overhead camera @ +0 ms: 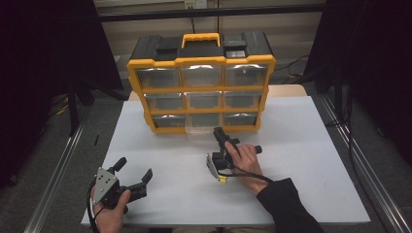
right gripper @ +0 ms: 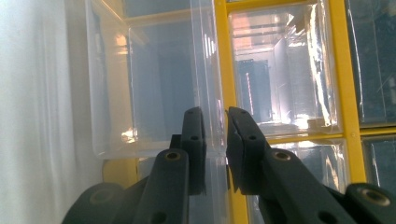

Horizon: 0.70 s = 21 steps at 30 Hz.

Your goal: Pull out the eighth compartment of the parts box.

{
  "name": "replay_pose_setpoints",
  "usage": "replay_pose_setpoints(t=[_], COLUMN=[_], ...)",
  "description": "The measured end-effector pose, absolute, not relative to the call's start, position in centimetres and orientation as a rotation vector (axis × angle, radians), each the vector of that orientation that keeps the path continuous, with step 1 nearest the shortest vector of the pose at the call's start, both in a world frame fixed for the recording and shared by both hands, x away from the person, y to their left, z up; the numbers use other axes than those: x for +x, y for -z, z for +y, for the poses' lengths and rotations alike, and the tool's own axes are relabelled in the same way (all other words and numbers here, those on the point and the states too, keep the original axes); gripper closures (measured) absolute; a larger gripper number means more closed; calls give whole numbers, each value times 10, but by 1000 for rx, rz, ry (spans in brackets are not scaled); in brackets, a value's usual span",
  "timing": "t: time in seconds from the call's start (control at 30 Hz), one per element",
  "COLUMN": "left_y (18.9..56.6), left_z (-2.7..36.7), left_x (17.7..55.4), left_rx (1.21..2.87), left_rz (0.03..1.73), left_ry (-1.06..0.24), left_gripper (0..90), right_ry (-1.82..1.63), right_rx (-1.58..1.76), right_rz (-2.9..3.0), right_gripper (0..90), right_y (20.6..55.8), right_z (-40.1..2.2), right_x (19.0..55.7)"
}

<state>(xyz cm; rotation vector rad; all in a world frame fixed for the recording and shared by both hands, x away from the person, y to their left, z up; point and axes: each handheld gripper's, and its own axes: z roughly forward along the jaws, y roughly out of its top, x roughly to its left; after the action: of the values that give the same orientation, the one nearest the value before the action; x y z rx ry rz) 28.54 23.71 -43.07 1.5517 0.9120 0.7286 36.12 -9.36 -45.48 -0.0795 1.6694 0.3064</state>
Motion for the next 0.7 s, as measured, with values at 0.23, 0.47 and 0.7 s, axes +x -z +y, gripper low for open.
replay_pose_setpoints(t=[0.23,0.47,0.7], left_y=[430,431,431], left_z=[237,237,238], left_x=[285,285,286], left_rx=[1548,1550,1554], left_rz=[914,914,918], left_ry=[-727,-727,-727], left_gripper=[31,31,31], right_ry=[-311,-314,-324], right_rx=[-77,-85,-93], right_rz=[1678,1677,1677], right_gripper=[778,778,778], right_y=[454,453,453], right_z=[-93,-94,-95], right_x=[359,354,351])
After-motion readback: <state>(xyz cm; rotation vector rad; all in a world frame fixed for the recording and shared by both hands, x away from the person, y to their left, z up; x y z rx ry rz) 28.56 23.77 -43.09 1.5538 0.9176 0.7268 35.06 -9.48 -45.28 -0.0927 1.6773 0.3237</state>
